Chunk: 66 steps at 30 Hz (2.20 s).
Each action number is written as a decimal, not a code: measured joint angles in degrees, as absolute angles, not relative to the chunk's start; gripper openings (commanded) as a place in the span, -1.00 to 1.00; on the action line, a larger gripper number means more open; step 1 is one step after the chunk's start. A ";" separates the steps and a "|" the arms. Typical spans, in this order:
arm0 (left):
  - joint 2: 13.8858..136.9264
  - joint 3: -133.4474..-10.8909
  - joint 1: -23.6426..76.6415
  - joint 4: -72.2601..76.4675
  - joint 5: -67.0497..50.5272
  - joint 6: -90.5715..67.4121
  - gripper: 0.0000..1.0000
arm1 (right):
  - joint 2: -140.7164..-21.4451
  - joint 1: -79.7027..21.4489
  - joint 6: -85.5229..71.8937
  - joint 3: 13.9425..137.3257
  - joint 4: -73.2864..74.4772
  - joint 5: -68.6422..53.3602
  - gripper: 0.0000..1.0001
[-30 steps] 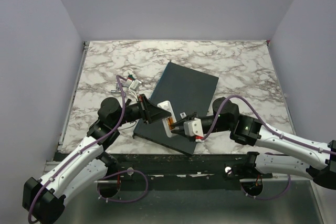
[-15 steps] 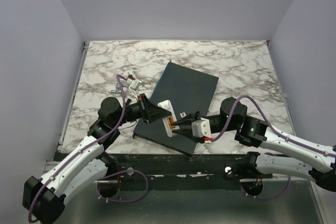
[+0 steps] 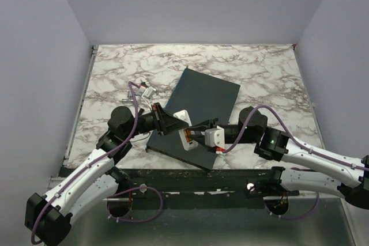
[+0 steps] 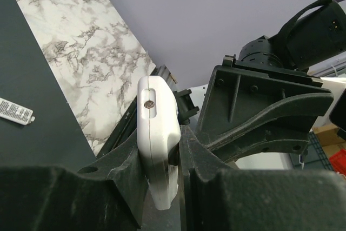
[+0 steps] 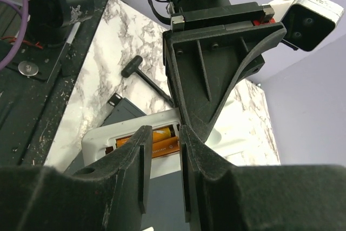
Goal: Load the batteries into the remote control
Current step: Load the battery into the remote control.
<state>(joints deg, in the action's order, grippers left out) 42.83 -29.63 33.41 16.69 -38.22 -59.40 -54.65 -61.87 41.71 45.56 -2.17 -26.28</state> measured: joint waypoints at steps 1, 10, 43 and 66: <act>42.94 -29.71 33.41 16.69 -38.24 -59.40 -1.00 | -54.65 -61.87 41.87 45.56 -2.17 -26.17 -0.34; 43.35 -30.33 33.41 17.06 -38.28 -59.40 -1.00 | -54.65 -61.87 42.09 45.43 -2.57 -25.10 -0.35; 43.24 -30.33 33.41 16.45 -38.44 -58.33 -1.00 | -53.89 -61.87 41.39 44.29 -2.48 -23.70 -0.44; 43.18 -30.33 33.52 13.76 -38.85 -57.14 -1.00 | -55.05 -61.76 39.83 44.29 -0.95 -25.67 -0.47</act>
